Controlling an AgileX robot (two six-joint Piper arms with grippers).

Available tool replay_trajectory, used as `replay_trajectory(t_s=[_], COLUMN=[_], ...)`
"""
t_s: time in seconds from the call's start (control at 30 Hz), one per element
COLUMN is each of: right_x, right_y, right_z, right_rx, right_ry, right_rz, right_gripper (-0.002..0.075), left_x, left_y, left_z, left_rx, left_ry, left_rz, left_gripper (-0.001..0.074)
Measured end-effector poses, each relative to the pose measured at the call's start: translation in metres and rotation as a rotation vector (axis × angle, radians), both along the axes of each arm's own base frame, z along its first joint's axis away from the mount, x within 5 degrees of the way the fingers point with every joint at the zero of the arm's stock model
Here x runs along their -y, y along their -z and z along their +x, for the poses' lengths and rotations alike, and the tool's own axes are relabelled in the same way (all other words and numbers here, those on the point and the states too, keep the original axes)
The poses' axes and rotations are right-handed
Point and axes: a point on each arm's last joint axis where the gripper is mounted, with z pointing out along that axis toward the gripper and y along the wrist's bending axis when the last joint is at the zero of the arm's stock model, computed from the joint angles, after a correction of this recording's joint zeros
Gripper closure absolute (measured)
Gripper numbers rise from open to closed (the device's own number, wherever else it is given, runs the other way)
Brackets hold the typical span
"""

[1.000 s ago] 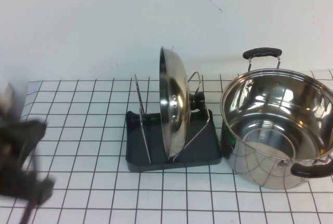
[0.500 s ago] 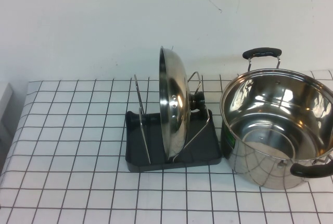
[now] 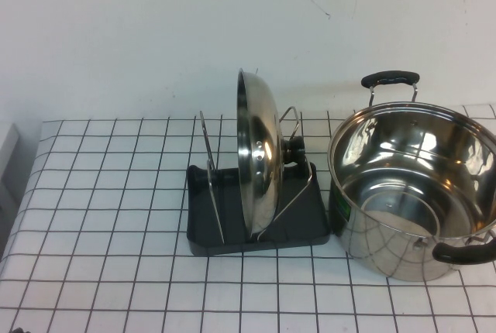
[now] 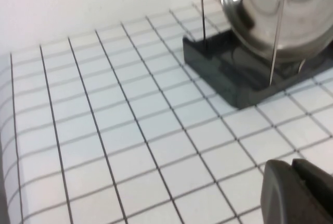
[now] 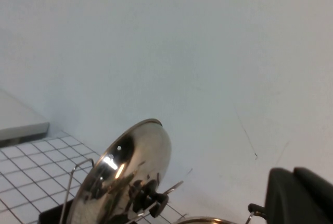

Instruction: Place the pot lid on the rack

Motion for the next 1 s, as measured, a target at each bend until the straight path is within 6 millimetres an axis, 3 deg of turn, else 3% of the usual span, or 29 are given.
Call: replay_trajectory(t_s=[0.27,0.57,0.87,1.0], right_x=[0.0,0.019,0.016,0.025], right_y=[0.003,0.011,0.021,0.029], right_z=[0.0,0.012,0.013,0.018], right_rx=[0.002,-0.01,-0.053,0.015], right_ry=[0.002,0.242,0.204,0.331], right_rz=[-0.051,-0.02,0.072,-0.027], right_gripper=[0.0727,0.0727,0.0727,0.0727], left_x=[0.0,0.0,0.0,0.0], left_y=[0.01,0.01,0.01,0.01], left_z=[0.0,0.0,0.0,0.0], left_rx=[-0.03,-0.03,-0.031,-0.031], left_ry=[-0.006,-0.006,-0.007,-0.007], left_rz=[0.023,0.023,0.021,0.021], left_gripper=[0.0736,0.0736,0.0736,0.0736])
